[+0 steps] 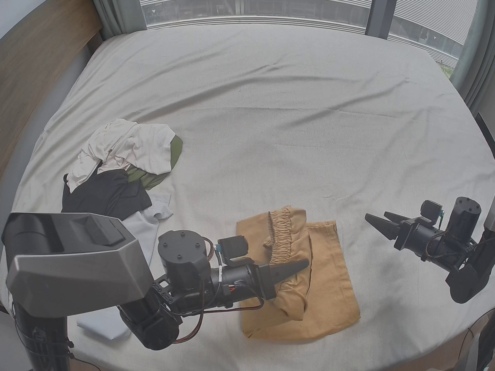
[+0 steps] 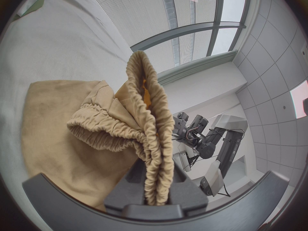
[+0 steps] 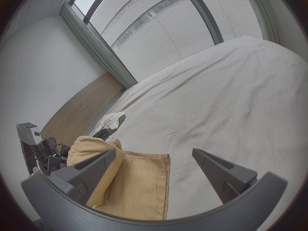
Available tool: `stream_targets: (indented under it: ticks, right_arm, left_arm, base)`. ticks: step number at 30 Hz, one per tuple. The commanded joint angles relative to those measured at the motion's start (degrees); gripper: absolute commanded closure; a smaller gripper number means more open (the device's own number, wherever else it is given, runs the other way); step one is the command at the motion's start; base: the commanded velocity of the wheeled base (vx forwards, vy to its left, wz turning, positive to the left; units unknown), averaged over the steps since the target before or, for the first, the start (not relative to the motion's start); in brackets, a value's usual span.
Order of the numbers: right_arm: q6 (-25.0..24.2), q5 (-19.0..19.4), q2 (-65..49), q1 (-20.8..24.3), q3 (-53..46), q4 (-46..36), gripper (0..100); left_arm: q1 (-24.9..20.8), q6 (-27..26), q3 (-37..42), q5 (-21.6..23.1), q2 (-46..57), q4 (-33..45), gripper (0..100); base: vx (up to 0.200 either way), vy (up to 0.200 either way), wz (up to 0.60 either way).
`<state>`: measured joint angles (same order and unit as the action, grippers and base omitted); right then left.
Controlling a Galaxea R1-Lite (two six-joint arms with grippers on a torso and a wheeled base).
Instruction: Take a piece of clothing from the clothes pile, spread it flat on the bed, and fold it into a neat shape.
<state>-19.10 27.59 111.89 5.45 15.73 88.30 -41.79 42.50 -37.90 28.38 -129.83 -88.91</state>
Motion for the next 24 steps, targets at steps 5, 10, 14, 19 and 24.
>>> stream_targets:
  ticks: [5, 10, 14, 19, 24]
  right_arm:
    - [-0.1, 0.0, -0.2, 0.0, 0.0, 0.0, 0]
    - [-0.1, 0.0, -0.2, 0.0, 0.0, 0.0, 0]
    - [-0.1, 0.0, -0.3, 0.0, 0.0, 0.0, 0]
    - [-0.1, 0.0, -0.2, 0.0, 0.0, 0.0, 0]
    - [-0.1, 0.0, -0.2, -0.2, -0.1, 0.0, 0]
  left_arm:
    - [-0.7, 0.0, -2.9, -1.5, -4.7, 0.0, 100]
    - [-0.7, 0.0, -3.1, -1.6, -5.4, 0.0, 100]
    - [-0.8, 0.0, -2.9, -1.6, -5.5, 0.0, 0]
    - [-1.4, 0.0, -3.1, -1.6, -5.4, 0.0, 0]
    - [-1.9, 0.0, -2.6, -1.7, -5.2, 0.0, 0]
  base:
    - [0.0, 0.0, 0.0]
    - [0.0, 0.0, 0.0]
    - [0.0, 0.0, 0.0]
    - [0.0, 0.0, 0.0]
    - [0.0, 0.0, 0.0]
